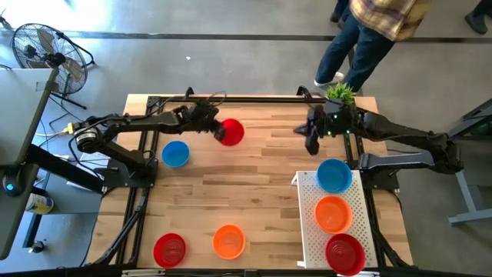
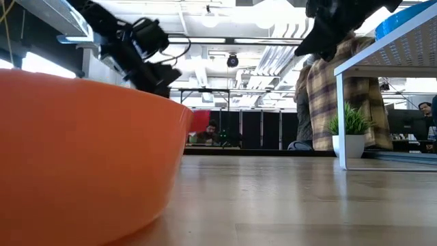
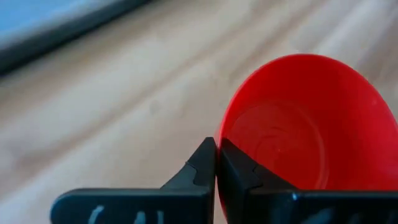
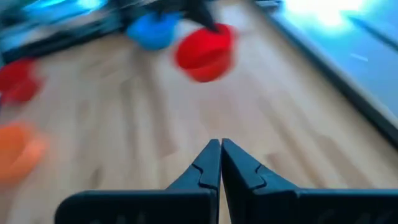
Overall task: Pick & Place Mini bowls
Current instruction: Stack the red bowl on top of the other red bowl on the shelf
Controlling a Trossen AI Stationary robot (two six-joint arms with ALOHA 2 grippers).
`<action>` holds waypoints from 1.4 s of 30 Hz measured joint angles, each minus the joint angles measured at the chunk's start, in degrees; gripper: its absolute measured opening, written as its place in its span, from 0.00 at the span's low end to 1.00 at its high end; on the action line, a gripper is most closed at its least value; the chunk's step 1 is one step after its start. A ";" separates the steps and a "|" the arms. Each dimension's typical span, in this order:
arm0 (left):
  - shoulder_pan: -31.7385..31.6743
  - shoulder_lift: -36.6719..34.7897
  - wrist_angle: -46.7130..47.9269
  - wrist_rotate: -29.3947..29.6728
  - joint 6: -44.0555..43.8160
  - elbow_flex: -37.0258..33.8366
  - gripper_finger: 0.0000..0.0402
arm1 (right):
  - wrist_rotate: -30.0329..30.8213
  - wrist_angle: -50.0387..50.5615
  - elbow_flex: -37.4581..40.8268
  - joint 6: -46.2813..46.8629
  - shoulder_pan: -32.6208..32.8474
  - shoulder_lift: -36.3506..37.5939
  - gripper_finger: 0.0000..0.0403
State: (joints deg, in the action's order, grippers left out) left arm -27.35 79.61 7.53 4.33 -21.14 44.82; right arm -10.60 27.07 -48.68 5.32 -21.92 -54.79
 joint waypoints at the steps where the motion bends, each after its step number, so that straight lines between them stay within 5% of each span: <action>1: 0.00 0.00 0.00 1.03 -0.19 1.32 0.01 | 2.52 -0.01 -0.27 2.12 -0.84 0.00 0.01; 7: 0.02 3.48 0.58 1.50 -1.40 10.42 0.00 | 12.31 -2.14 -1.22 12.61 -4.10 -2.30 0.03; 14: 0.03 12.46 8.51 -1.42 1.55 24.63 0.00 | 12.82 -9.72 -1.28 14.81 -4.04 -10.46 0.18; 21: 0.55 17.32 15.23 -9.42 6.59 33.00 0.00 | 6.19 -11.43 -1.28 -11.10 -0.46 -13.20 0.32; 27: 0.50 18.25 15.58 -12.80 7.41 33.59 0.00 | 9.06 -11.49 -1.28 -30.82 6.64 -13.57 0.34; 35: 1.64 18.18 14.98 -14.62 7.41 33.59 0.00 | 18.49 -6.45 -6.79 -41.60 12.43 -19.49 0.33; 42: 3.26 18.18 15.43 -15.34 7.61 33.59 0.00 | 19.44 5.67 -18.23 -46.18 15.82 -28.66 0.33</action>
State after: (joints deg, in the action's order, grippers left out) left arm -24.09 97.80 22.96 -11.00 -13.53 78.41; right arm 8.84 32.74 -66.91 -40.85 -6.10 -83.45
